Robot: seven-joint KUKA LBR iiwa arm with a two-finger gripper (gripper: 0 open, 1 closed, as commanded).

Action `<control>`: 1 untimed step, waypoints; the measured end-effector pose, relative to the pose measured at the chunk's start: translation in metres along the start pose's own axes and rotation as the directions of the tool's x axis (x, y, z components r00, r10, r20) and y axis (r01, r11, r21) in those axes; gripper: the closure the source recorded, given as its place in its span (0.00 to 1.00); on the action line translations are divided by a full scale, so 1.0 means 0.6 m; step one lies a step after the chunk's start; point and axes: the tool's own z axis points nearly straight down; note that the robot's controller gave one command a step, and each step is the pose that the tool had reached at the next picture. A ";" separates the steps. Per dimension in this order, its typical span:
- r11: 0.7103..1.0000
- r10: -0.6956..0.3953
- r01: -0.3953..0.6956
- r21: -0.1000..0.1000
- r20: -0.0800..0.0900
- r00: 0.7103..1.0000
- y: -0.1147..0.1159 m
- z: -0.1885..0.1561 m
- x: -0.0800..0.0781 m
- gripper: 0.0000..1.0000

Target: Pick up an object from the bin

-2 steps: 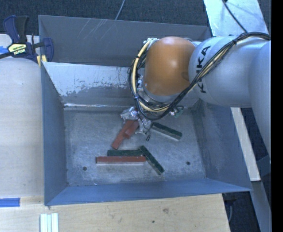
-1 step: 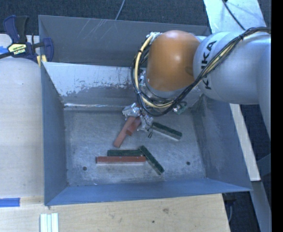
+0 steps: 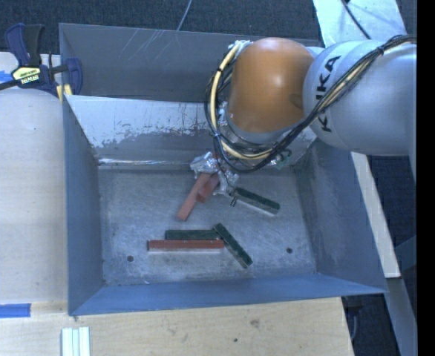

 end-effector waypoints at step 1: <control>1.000 0.001 -0.001 0.003 0.004 1.000 -0.001 -0.024 -0.001 1.00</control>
Offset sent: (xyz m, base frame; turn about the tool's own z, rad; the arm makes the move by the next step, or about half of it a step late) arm 0.0002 0.0002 0.0104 0.0000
